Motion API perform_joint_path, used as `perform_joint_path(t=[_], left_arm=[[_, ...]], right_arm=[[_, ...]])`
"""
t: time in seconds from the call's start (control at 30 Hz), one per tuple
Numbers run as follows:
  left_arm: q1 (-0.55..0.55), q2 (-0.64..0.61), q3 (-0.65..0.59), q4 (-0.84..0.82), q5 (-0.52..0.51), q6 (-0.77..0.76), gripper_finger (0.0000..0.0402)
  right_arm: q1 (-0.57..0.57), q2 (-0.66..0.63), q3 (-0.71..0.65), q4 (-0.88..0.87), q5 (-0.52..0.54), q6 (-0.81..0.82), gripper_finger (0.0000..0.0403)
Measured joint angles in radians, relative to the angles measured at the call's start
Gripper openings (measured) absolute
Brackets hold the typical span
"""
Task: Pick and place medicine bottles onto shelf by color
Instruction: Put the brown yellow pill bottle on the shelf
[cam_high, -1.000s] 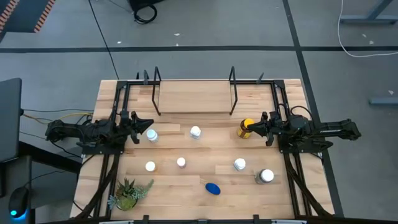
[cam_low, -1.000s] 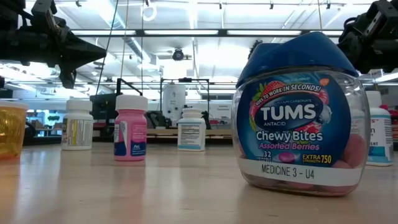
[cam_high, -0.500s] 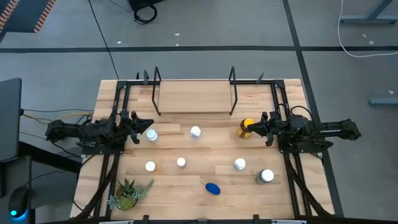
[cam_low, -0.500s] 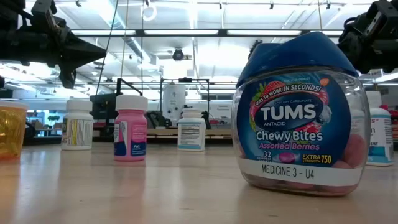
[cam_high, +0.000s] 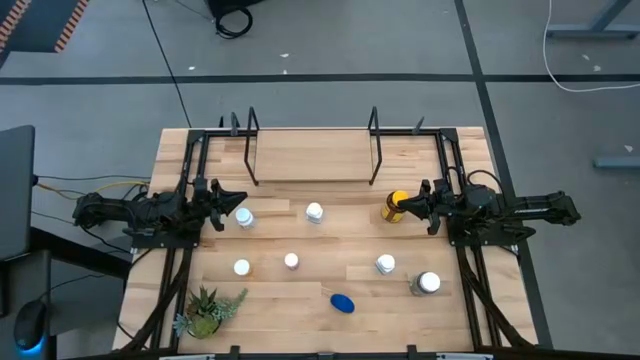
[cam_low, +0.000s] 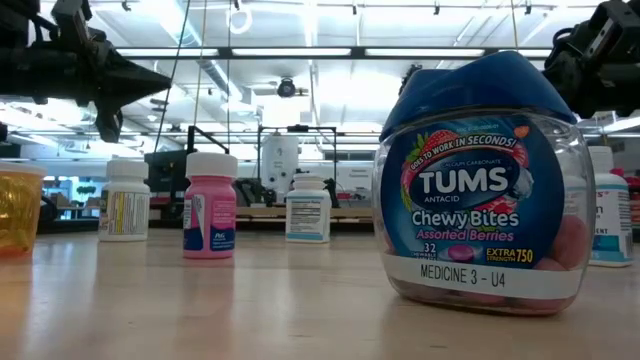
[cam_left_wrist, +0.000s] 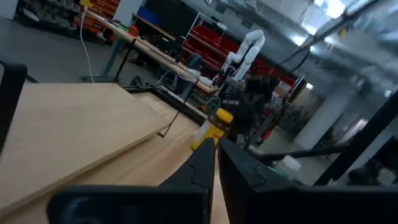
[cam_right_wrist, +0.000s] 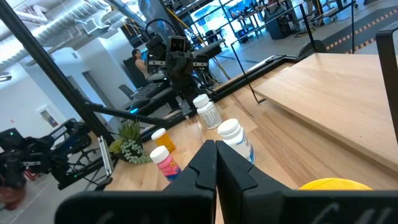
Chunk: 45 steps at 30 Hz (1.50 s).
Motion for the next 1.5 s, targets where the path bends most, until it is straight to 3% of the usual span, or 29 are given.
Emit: perform_joint_path(t=[0.1, 0.2, 0.3, 0.47, 0.57, 0.7, 0.9, 1.1, 1.23, 1.5], left_arm=[[0.02, 0.0, 0.023, 0.089, -0.02, -0.073, 0.0031], [0.025, 0.011, 0.101, 0.082, 0.111, -0.013, 0.0034], [0.025, 0.07, 0.236, -0.059, 0.197, 0.011, 0.0031], [0.027, 0.293, 0.547, -0.418, 0.199, 0.095, 0.0022], [0.027, 0.454, 0.696, -0.539, 0.196, 0.201, 0.0021], [0.026, 0.629, 0.846, -0.563, 0.194, 0.294, 0.0027], [0.026, 0.793, 1.046, -0.564, 0.195, 0.297, 0.0035], [0.026, 0.858, 1.197, -0.561, 0.195, 0.298, 0.0034], [0.026, 0.858, 1.239, -0.56, 0.194, 0.302, 0.0029], [0.026, 0.857, 1.253, -0.553, 0.192, 0.352, 0.0043]], right_arm=[[0.0, 0.0, 0.0, 0.0, 0.007, -0.044, 0.0005], [0.0, 0.0, 0.0, 0.001, 0.015, -0.062, 0.0005], [-0.006, 0.001, -0.001, 0.019, 0.067, -0.019, 0.0005], [-0.047, 0.007, 0.026, 0.058, 0.236, 0.242, 0.0005], [-0.064, 0.018, 0.076, 0.058, 0.236, 0.201, 0.0005], [-0.067, 0.072, 0.195, 0.058, 0.213, 0.11, 0.0005], [-0.065, 0.29, 0.458, 0.045, 0.153, -0.033, 0.0005], [-0.066, 0.599, 0.675, -0.077, 0.15, 0.053, 0.0005], [-0.066, 0.757, 0.822, -0.067, 0.153, 0.157, 0.0005], [-0.064, 0.994, 1.074, -0.099, 0.175, 0.117, 0.0005]])
